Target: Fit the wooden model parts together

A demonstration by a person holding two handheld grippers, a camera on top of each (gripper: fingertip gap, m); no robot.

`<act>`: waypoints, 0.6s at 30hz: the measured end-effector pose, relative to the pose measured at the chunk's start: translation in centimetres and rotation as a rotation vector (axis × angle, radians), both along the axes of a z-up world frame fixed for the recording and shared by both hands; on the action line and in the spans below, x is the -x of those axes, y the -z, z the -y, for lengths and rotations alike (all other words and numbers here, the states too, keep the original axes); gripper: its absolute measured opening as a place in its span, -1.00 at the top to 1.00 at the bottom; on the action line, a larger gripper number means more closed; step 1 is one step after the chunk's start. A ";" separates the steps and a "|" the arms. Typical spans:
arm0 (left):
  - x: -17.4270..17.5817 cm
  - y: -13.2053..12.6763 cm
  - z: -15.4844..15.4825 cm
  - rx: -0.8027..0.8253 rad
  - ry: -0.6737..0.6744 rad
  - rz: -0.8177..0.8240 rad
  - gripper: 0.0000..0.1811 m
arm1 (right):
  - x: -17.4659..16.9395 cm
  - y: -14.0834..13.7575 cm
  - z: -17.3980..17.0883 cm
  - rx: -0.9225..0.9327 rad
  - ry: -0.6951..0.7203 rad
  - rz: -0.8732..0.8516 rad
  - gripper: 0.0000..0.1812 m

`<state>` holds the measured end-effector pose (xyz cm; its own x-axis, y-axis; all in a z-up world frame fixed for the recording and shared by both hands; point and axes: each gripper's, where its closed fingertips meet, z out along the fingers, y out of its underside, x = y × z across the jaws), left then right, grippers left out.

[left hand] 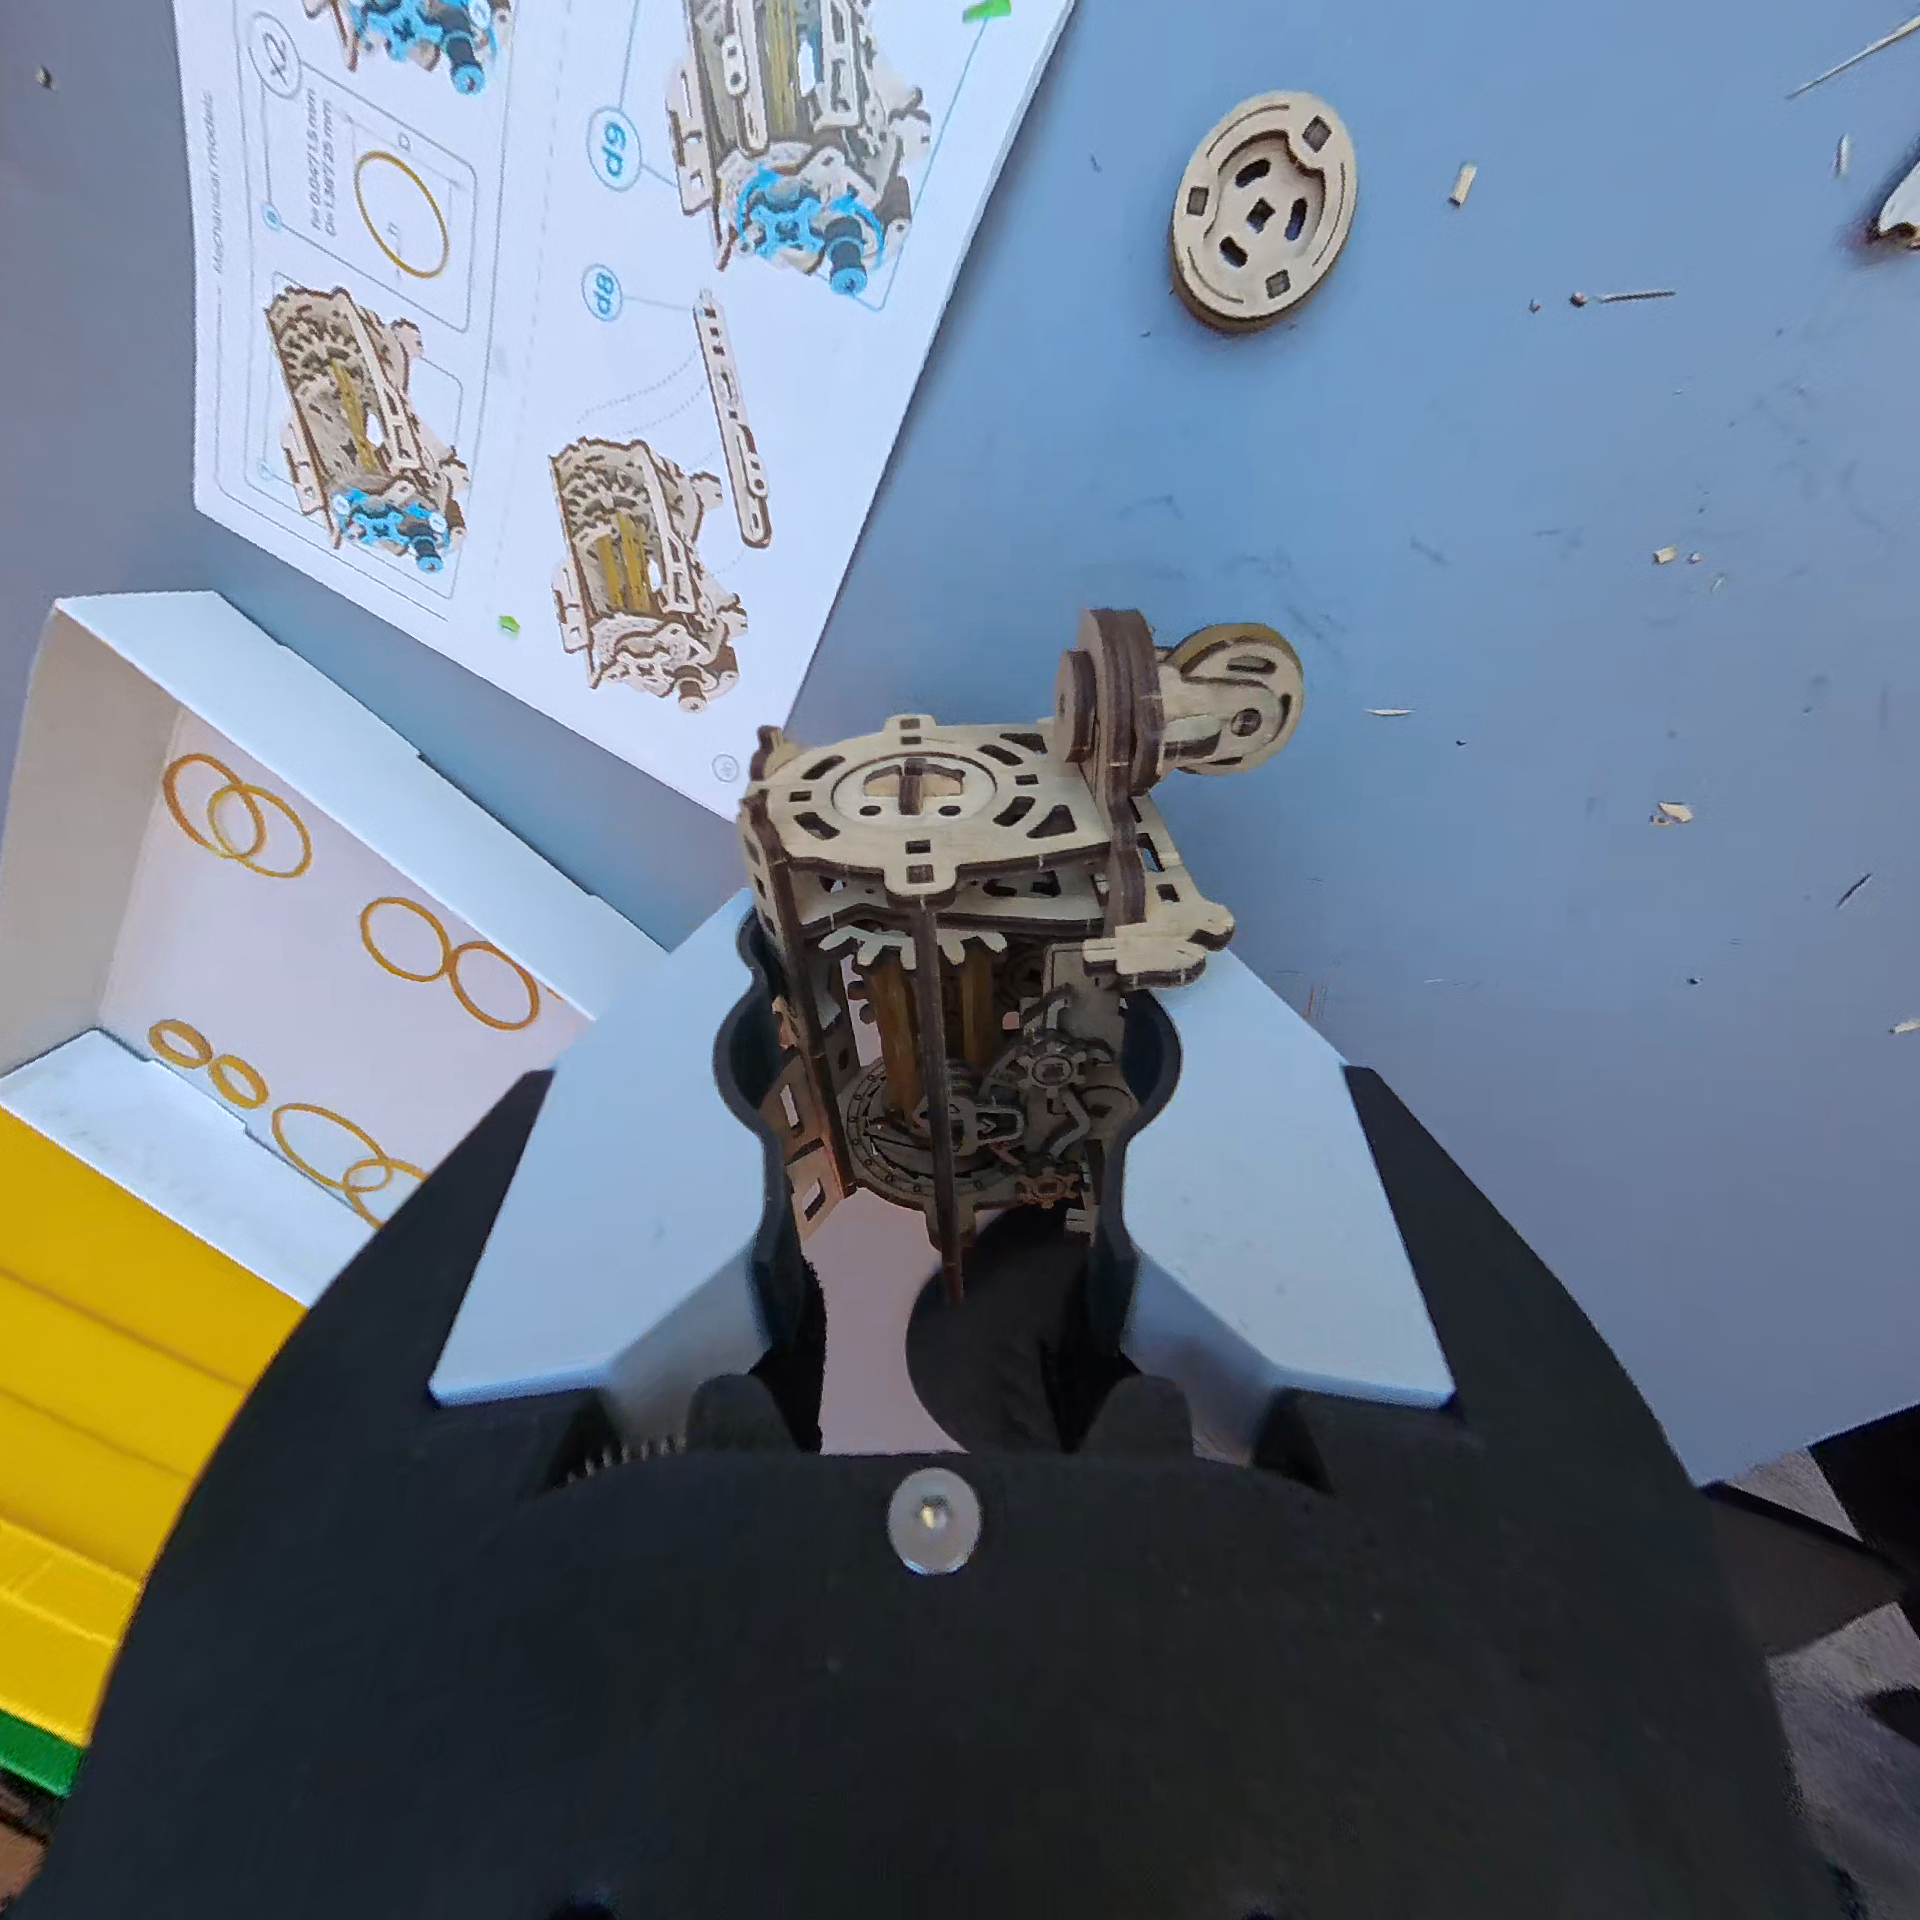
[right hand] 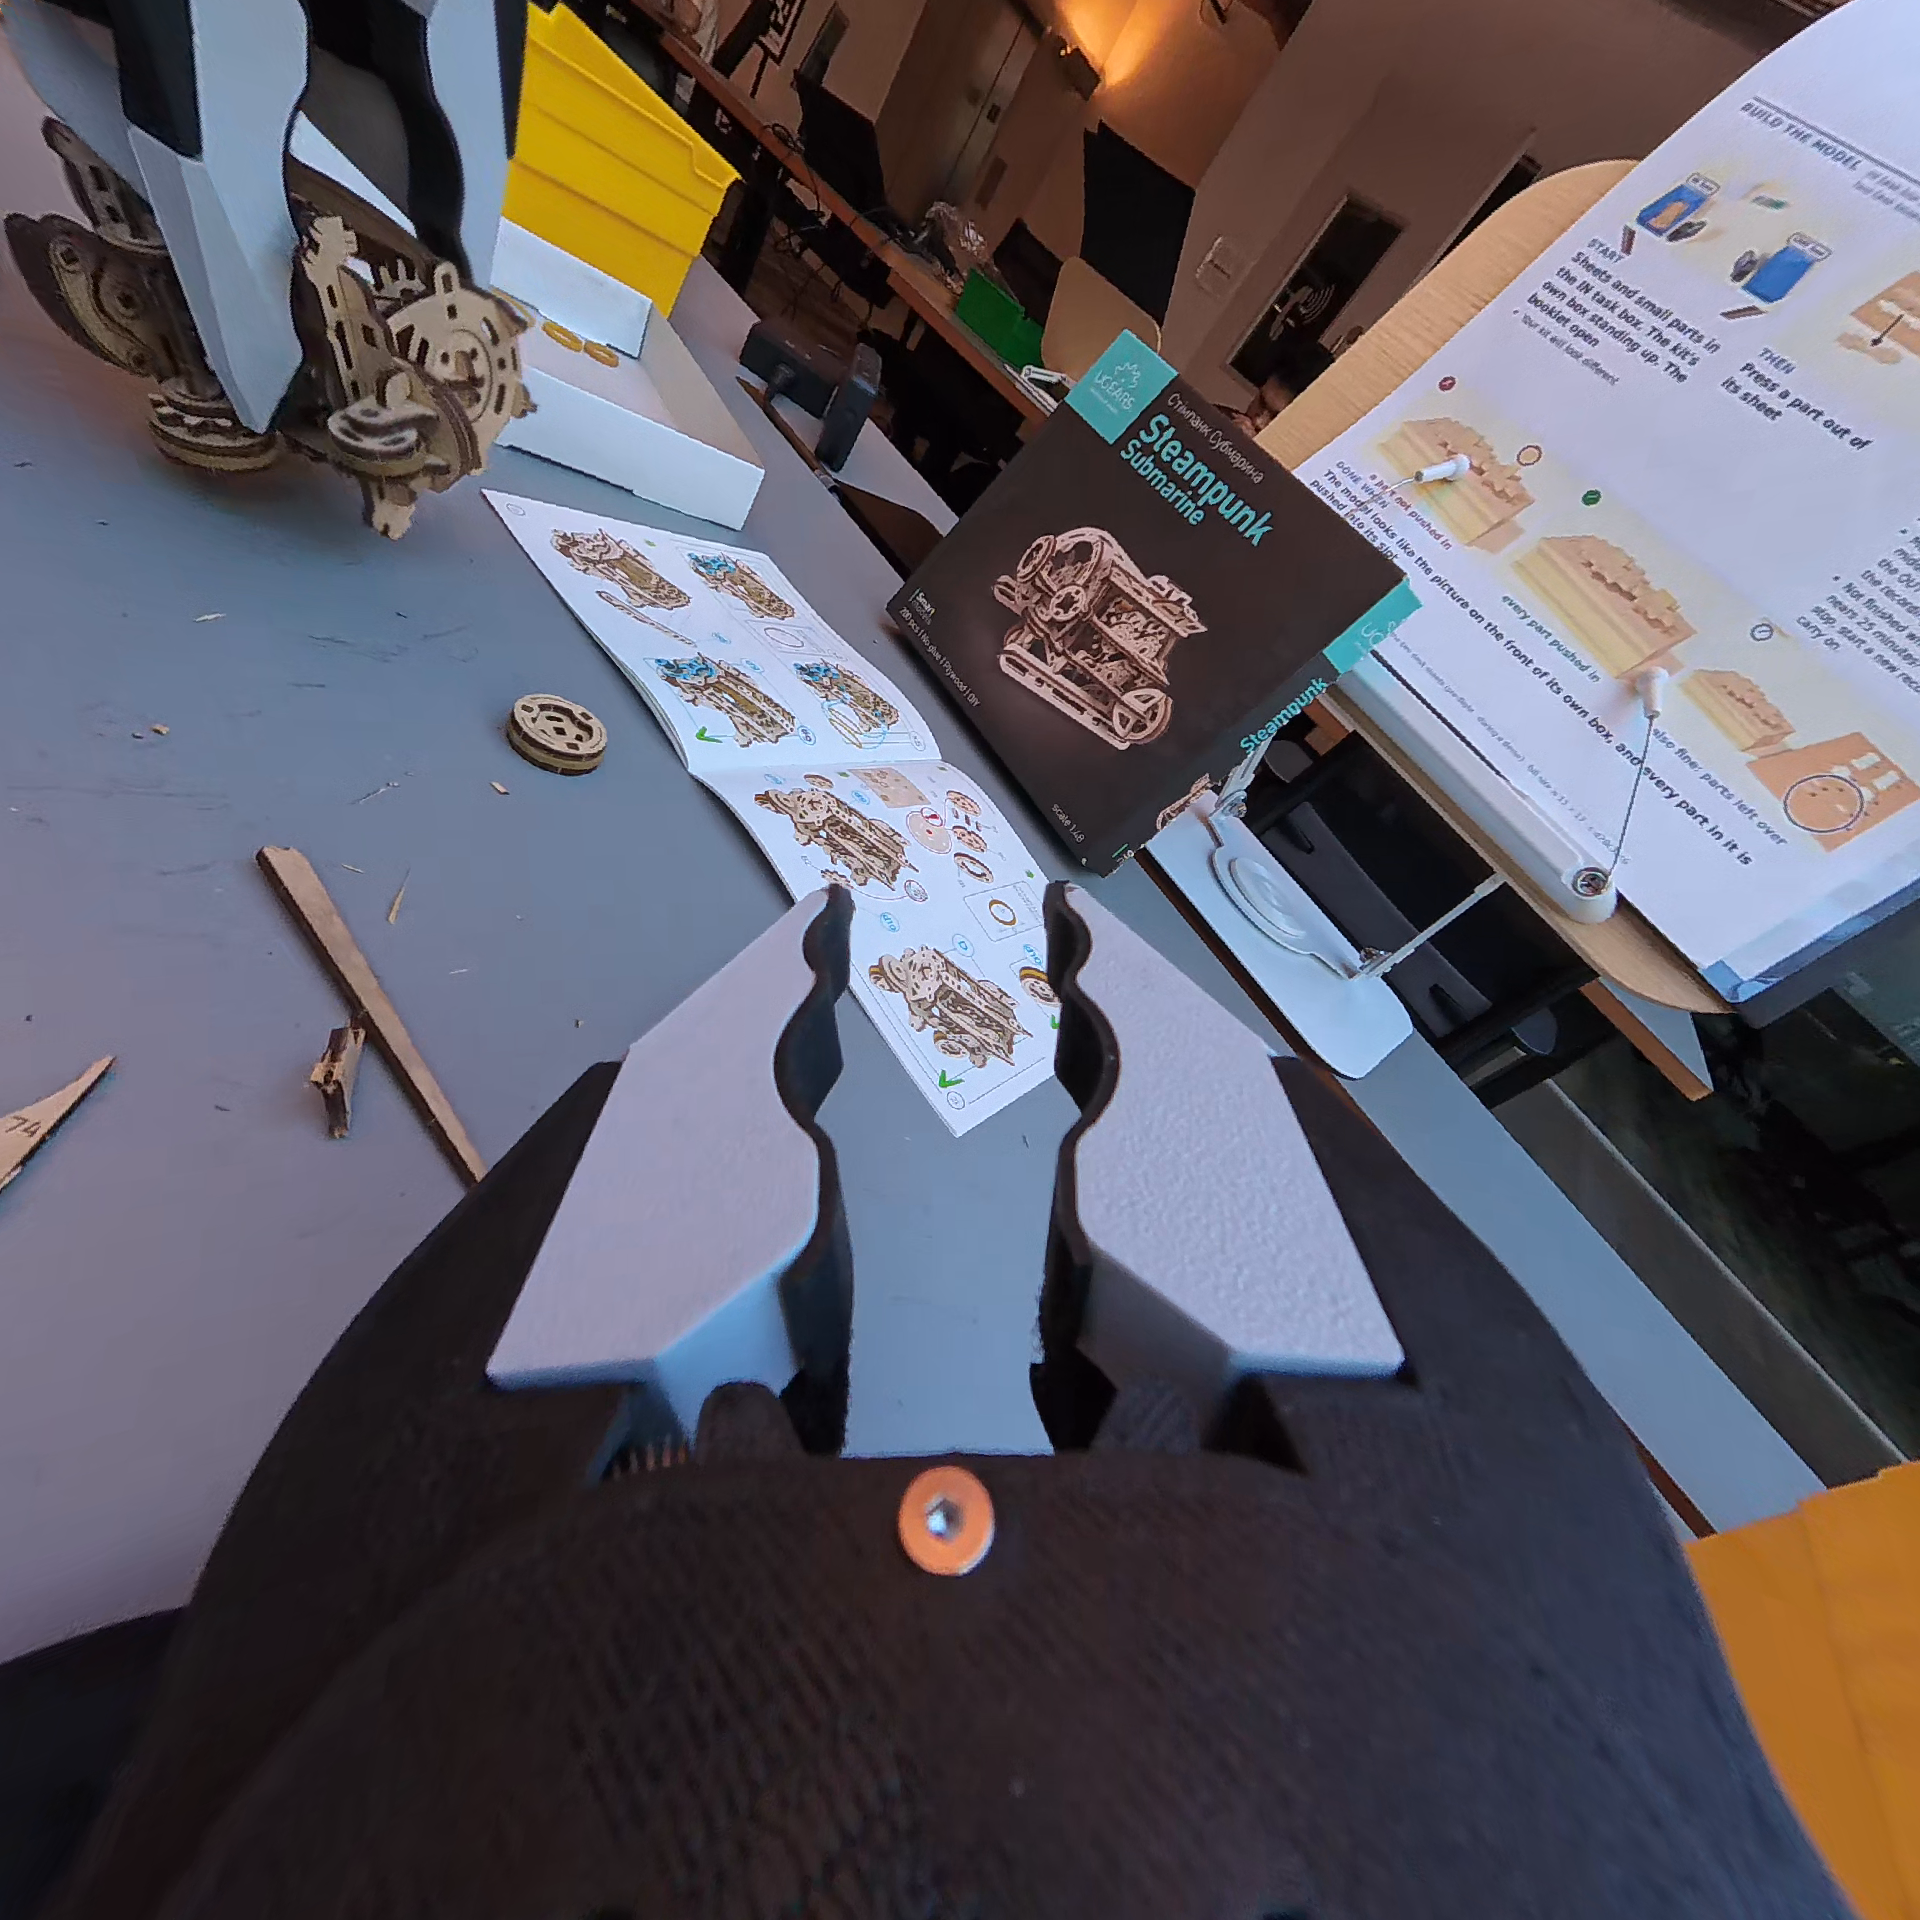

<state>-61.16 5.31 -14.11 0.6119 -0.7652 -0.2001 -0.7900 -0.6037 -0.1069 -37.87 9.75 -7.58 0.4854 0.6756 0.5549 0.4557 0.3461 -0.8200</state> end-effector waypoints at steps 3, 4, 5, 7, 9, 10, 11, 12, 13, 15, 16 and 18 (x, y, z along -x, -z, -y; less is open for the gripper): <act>0.2 0.4 0.5 0.046 -0.021 -0.032 0.29 | 0.1 0.1 0.1 -0.001 -0.003 0.007 0.59; 0.1 0.4 0.6 0.051 -0.020 -0.039 0.29 | 0.1 0.1 0.1 -0.001 -0.004 0.009 0.59; 0.1 0.4 0.7 0.058 -0.014 -0.044 0.29 | 0.1 0.1 0.1 -0.002 -0.005 0.011 0.59; 0.0 0.5 0.8 0.068 -0.007 -0.054 0.29 | 0.2 0.2 0.1 -0.004 -0.006 0.016 0.59; 0.0 0.5 1.0 0.074 -0.005 -0.064 0.29 | 0.2 0.3 0.1 -0.004 -0.007 0.019 0.59; 0.0 0.6 1.0 0.075 -0.003 -0.069 0.29 | 0.2 0.3 0.1 -0.004 -0.007 0.019 0.59; -0.1 0.5 1.0 0.073 -0.002 -0.070 0.27 | 0.2 0.3 0.1 -0.003 -0.007 0.020 0.59; -0.2 0.5 1.0 0.070 -0.003 -0.065 0.23 | 0.2 0.3 0.1 -0.003 -0.008 0.020 0.59; -0.4 0.4 1.0 0.067 -0.004 -0.058 0.19 | 0.2 0.3 0.1 -0.002 -0.008 0.021 0.59; -0.7 0.1 1.0 0.058 -0.003 -0.051 0.12 | 0.3 0.3 0.1 -0.004 -0.007 0.023 0.58; -0.8 -0.1 1.0 0.053 -0.001 -0.045 0.12 | 0.3 0.3 0.1 -0.004 -0.008 0.024 0.58; -0.9 -1.0 0.9 0.030 -0.003 -0.022 0.12 | 0.3 0.4 0.2 -0.004 -0.010 0.027 0.58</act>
<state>-60.27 4.43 -13.07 0.6098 -0.7693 -0.1907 -0.7902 -0.6087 -0.0713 -38.18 9.59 -7.95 0.4636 0.6776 0.5709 0.4747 0.3541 -0.8058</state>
